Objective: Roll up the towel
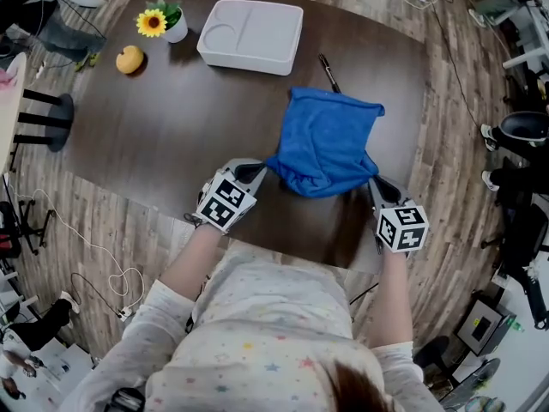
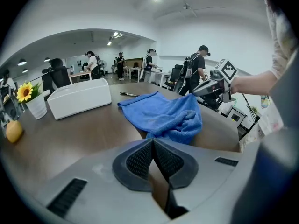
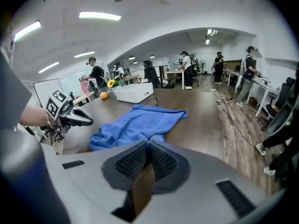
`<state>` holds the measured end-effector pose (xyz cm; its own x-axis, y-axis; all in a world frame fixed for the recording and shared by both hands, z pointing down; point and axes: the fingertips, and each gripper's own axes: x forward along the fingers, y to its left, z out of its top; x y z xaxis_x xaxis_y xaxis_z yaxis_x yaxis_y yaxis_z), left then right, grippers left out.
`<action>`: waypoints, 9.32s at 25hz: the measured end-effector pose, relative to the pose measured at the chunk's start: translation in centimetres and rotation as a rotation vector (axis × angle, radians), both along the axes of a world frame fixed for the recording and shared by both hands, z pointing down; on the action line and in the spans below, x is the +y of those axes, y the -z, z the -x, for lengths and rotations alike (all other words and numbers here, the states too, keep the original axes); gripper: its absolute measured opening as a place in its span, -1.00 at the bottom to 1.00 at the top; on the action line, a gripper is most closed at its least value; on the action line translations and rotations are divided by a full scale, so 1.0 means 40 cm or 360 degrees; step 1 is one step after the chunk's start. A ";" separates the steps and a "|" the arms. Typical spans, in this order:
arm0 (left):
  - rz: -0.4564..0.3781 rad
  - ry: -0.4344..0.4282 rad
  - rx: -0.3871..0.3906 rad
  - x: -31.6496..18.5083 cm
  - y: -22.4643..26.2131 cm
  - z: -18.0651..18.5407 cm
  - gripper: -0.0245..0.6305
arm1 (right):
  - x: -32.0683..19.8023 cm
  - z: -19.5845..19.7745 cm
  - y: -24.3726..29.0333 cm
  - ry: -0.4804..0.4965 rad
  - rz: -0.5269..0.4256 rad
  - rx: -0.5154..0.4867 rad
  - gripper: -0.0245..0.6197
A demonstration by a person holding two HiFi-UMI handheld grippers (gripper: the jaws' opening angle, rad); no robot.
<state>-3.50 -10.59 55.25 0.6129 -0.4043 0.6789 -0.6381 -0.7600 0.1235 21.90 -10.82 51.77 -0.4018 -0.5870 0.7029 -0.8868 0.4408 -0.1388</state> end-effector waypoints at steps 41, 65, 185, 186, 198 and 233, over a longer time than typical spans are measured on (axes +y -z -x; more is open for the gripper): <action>0.0256 -0.0304 0.0070 0.182 -0.006 -0.141 -0.80 | 0.126 0.154 -0.051 0.0335 0.0166 -0.0038 -0.88; 0.0270 -0.0228 -0.0011 0.199 -0.035 -0.074 -0.48 | 0.094 0.201 -0.021 0.0291 0.0102 -0.0181 -0.72; -0.0230 -0.0145 -0.0167 0.569 0.067 -0.020 -0.88 | 0.637 0.116 -0.094 0.0743 0.0239 -0.0038 -0.67; -0.0224 -0.0136 -0.0163 0.569 0.064 -0.019 -0.88 | 0.643 0.121 -0.106 0.0747 0.0246 -0.0026 -0.66; -0.0205 -0.0053 -0.0128 0.557 0.061 -0.012 -0.88 | 0.599 0.121 -0.185 0.0703 0.0213 0.0250 -0.53; 0.0132 -0.0080 0.0035 0.466 0.021 -0.051 -0.88 | 0.454 -0.035 -0.010 0.0384 0.0178 0.0231 -0.86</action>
<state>-1.45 8.05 54.41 0.6459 -0.3158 0.6950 -0.5959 -0.7776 0.2005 23.30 7.33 52.16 -0.4111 -0.4025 0.8179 -0.7723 0.6304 -0.0779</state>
